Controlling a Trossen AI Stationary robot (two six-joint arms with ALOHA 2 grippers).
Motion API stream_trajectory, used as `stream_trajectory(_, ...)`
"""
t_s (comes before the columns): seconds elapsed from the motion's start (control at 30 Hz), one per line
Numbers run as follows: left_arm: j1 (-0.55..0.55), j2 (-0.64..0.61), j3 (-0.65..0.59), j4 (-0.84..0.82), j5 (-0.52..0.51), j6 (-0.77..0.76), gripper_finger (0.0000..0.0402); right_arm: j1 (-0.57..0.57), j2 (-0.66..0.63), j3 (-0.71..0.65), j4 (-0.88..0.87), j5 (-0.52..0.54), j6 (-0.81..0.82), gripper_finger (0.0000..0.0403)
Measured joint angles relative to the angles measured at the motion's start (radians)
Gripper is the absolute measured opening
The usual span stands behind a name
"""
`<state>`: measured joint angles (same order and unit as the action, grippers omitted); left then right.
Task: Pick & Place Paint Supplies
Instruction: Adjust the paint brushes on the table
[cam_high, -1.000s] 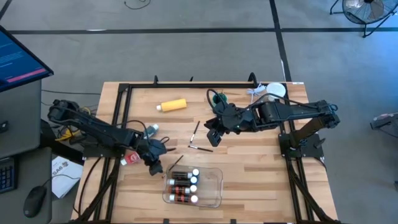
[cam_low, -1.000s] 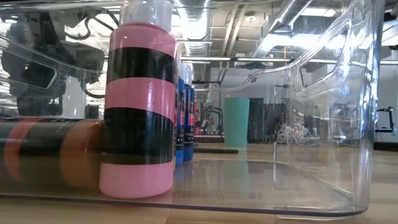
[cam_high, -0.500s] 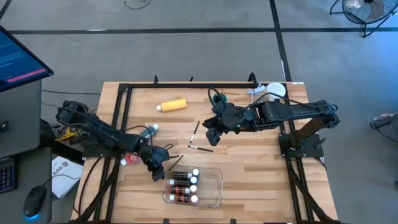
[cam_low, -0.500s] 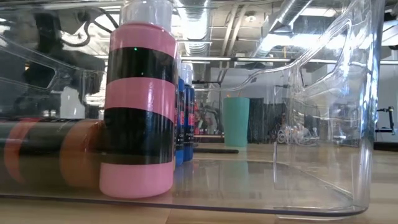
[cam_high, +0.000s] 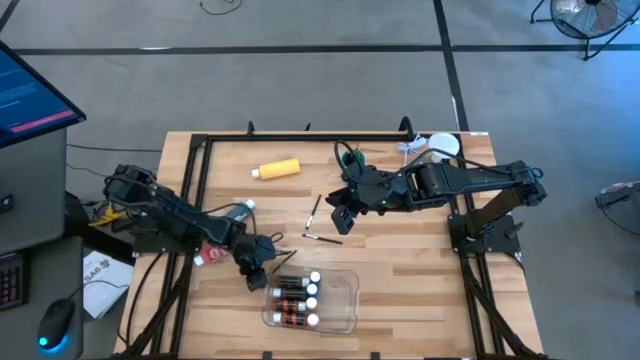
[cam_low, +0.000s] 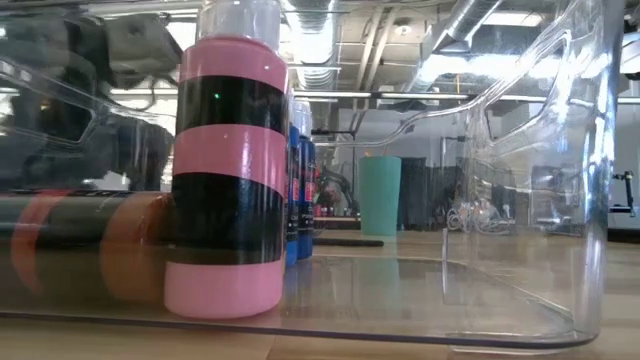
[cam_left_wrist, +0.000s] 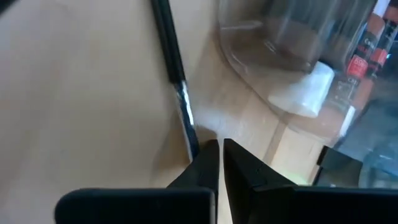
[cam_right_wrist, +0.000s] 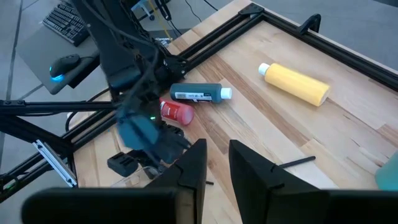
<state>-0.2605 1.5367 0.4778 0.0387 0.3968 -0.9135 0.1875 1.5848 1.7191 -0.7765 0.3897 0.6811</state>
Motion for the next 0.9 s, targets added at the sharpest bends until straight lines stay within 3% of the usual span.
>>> stream_trajectory(0.27, 0.28, 0.017, 0.0, 0.007, 0.045, 0.181, 0.0001, 0.0, 0.0, 0.0, -0.001, 0.0, 0.0, 0.0062)
stream_trajectory(0.47, 0.42, 0.017, -0.001, 0.009, 0.052, 0.257, 0.0001, 0.002, 0.0, 0.0, -0.003, 0.0, 0.0, 0.0062)
stream_trajectory(0.6, 0.454, 0.019, 0.007, 0.018, 0.039, 0.261, 0.0001, 0.002, 0.0, 0.0, -0.005, 0.0, 0.0, 0.0062)
stream_trajectory(0.9, 0.46, 0.021, 0.079, 0.031, -0.115, 0.254, 0.0001, -0.001, 0.0, 0.0, 0.0, 0.0, 0.0, 0.0062)
